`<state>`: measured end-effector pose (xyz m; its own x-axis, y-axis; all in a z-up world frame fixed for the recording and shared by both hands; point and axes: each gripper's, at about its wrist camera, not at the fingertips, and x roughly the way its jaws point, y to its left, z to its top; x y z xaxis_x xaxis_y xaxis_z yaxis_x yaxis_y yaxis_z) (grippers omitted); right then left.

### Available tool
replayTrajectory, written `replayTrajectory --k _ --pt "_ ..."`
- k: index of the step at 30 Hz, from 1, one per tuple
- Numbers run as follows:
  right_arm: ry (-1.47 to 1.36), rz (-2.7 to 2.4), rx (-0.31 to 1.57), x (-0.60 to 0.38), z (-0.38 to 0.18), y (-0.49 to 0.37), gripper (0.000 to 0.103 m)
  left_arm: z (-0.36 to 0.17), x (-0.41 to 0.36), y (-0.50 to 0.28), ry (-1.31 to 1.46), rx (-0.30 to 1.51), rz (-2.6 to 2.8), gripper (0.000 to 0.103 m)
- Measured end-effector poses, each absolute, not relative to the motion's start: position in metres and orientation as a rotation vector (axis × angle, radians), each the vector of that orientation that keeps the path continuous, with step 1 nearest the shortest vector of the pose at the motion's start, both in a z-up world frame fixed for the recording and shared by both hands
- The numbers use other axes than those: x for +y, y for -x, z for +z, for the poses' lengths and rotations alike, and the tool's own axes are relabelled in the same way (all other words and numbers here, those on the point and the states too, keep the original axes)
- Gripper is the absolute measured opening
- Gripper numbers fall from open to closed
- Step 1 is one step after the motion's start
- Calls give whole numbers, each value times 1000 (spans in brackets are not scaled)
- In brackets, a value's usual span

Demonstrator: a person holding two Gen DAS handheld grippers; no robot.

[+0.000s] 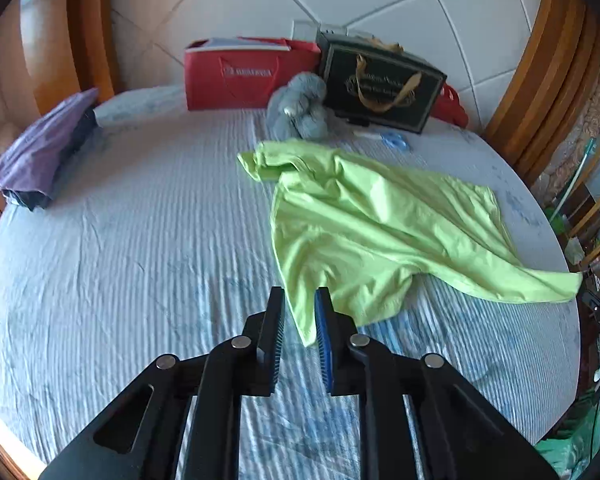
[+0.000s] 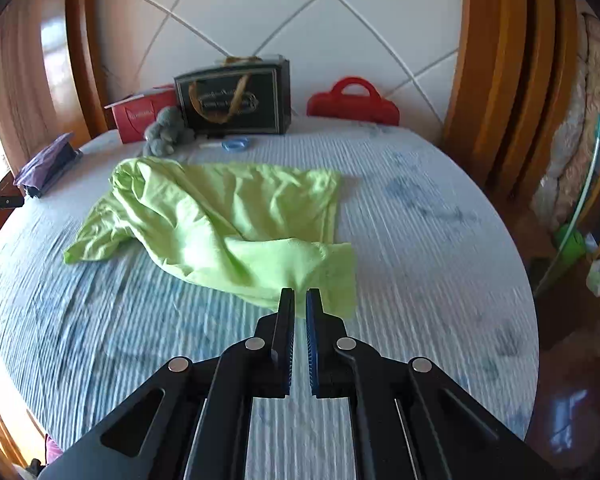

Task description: Fold clothes

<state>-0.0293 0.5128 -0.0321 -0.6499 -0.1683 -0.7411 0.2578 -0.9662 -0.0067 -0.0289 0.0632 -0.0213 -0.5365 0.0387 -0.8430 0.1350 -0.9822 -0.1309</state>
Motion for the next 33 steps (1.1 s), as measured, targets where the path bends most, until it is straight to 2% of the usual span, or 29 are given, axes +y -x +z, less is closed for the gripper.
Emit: replayTrajectory --k 2,3,5,6,9,11,15,17,19,20,21,22,23,24,25,26,29,33 --pt "-1254 -2669 116 536 -48 28 11 -45 83 37 -1536 244 -2675 42" --pt "-1276 -2673 86 544 -53 28 15 -57 92 41 -1561 227 -2666 44" --pt "-1295 -2689 42 554 -56 29 43 -72 105 53 -1588 195 -2660 48" --pt "-1301 -2689 21 557 -56 29 48 -77 110 58 -1594 183 -2662 50" --pt "-1309 -2670 -8 557 -60 28 51 -91 118 74 -1597 119 -2666 52" --pt "-1318 -2647 -14 548 -65 31 64 -101 121 83 -1618 81 -2655 53" --pt "-1333 -2613 -23 533 -75 34 76 -123 122 97 -1664 11 -2624 53" --pt "-1344 -2594 -19 525 -80 35 88 -132 124 100 -1688 -19 -2614 54" --pt "-1370 -2576 30 516 -88 39 89 -132 125 99 -1650 -25 -2645 53" --pt "-1387 -2571 61 512 -93 42 89 -131 124 98 -1655 11 -2657 38" --pt "-1401 -2566 86 507 -98 45 89 -130 124 96 -1655 10 -2649 5" --pt "-1409 -2560 104 504 -103 49 89 -129 125 94 -1655 9 -2641 2" --pt "-1422 -2551 111 501 -108 53 89 -128 124 90 -1654 13 -2648 1" --pt "-1443 -2539 117 497 -114 57 84 -127 124 85 -1654 16 -2654 1" --pt "-1488 -2542 146 494 -120 62 42 -124 121 78 -1642 25 -2644 1" --pt "-1562 -2525 169 491 -126 67 9 -121 118 71 -1630 34 -2634 0" --pt "-1505 -2536 102 495 -111 61 6 -98 105 37 -1579 117 -2654 0" --pt "-1422 -2513 43 505 -85 35 6 -75 100 -20 -1562 121 -2684 0"
